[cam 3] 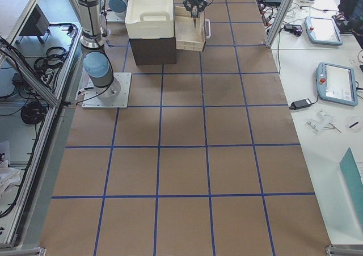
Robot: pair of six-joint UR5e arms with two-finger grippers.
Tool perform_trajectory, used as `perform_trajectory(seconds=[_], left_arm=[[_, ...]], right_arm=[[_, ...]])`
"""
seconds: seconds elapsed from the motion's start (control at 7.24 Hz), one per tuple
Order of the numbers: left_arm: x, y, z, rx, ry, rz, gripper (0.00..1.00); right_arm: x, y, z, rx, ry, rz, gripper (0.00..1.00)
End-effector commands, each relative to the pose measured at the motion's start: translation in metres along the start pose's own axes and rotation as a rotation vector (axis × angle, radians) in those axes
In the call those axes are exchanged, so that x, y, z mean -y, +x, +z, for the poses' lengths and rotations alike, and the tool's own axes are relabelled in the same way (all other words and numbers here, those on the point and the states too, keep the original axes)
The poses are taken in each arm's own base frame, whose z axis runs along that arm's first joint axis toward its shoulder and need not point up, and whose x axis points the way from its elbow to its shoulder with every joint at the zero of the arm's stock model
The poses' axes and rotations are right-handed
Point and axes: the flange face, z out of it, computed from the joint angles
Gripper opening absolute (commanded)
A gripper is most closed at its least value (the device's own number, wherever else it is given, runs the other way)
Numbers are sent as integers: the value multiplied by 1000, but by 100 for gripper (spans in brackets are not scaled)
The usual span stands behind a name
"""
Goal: Put scissors in drawer and close it
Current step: 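Lower the held scissors into the open drawer with the right gripper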
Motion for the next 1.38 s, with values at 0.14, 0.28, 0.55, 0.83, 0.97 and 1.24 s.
perform_trajectory(seconds=[0.14,0.28,0.55,0.83,0.97,1.24], left_arm=[[-1,-2,1,0,-9,-5,100],[-1,-1,1,0,-9,-1,100],[-1,-1,2,0,-12,-2,100],[-1,-1,1,0,-10,-2,100],[-1,-2,0,1,-6,-4,100],[-1,-2,2,0,-13,-4,100]], right_arm=[[18,8,37,7,-3,-34,15],[18,3,49,34,-18,-49,15],[15,-9,66,56,-32,-55,15],[23,-18,68,61,-35,-71,16],[23,-18,69,61,-36,-71,19],[23,-19,69,62,-36,-62,56]])
